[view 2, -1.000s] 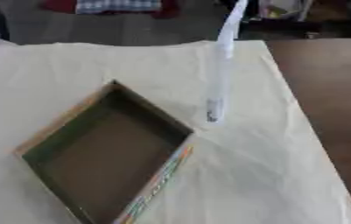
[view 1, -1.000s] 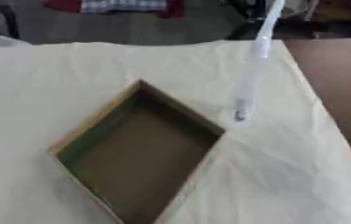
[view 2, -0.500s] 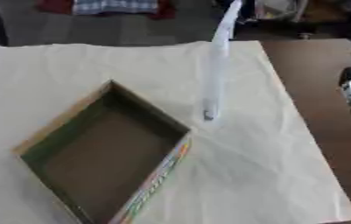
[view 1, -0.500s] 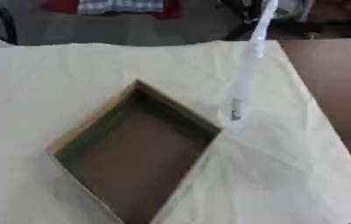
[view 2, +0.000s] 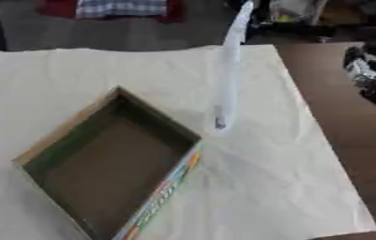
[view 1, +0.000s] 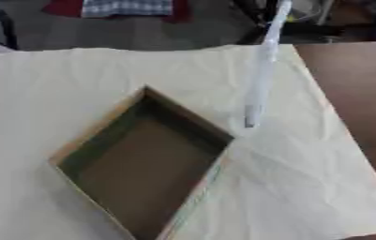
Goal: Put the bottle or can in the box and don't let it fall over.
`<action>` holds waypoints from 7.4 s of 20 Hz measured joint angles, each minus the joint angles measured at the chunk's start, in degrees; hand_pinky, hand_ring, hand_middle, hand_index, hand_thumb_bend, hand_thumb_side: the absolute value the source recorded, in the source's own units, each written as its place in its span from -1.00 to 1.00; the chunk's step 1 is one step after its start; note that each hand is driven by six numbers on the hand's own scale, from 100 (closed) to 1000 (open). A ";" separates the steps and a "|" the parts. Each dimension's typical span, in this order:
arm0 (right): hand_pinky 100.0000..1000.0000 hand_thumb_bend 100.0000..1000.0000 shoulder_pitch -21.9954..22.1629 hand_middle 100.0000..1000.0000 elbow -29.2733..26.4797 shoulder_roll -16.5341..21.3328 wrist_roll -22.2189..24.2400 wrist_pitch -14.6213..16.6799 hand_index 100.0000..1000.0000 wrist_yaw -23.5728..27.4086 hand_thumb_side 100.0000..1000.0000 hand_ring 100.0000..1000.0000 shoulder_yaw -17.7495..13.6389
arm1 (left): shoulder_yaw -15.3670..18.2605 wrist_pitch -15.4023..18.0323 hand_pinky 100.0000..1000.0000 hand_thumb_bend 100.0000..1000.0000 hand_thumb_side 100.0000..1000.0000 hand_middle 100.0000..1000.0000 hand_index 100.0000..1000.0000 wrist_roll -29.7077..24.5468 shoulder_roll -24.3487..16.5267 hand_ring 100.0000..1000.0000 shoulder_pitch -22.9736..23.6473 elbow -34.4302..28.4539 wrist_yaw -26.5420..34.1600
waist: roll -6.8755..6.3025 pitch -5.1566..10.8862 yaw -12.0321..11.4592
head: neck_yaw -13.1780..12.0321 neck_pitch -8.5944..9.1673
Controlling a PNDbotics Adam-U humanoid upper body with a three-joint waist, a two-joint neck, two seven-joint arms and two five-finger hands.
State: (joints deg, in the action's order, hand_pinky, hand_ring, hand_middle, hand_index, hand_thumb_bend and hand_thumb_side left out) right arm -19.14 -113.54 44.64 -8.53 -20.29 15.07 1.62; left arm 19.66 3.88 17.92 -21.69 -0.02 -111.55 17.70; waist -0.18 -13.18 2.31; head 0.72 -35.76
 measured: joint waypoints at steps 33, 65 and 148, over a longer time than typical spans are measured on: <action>1.00 -1.00 -11.15 1.00 -0.02 -5.82 4.69 -19.55 0.92 -8.80 -0.25 1.00 7.22 | -0.03 -0.52 1.00 -1.00 0.15 1.00 0.38 -0.89 -0.47 1.00 0.69 0.73 0.04 | 0.10 1.13 0.58 | 1.95 -0.97; 1.00 -1.00 -16.12 1.00 3.39 -9.36 5.47 -14.89 0.92 4.73 -0.06 1.00 13.28 | -0.03 -0.38 1.00 -1.00 0.15 1.00 0.38 -2.24 -0.47 1.00 0.62 1.38 0.42 | -0.10 0.27 -0.45 | 5.16 0.17; 1.00 -1.00 -22.56 1.00 11.79 -10.20 -1.26 -13.82 0.84 -0.18 -0.14 1.00 12.72 | -0.02 0.30 1.00 -1.00 0.17 1.00 0.37 -4.87 0.59 1.00 -1.12 1.73 0.74 | 0.14 -6.73 -5.02 | 10.13 5.69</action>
State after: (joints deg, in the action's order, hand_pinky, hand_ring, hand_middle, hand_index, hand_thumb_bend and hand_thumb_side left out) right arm -41.70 -101.75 34.44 -9.79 -34.10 14.89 14.34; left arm 19.64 4.18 13.05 -21.10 -1.13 -109.82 18.44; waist -0.04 -19.90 -2.71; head 10.85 -30.07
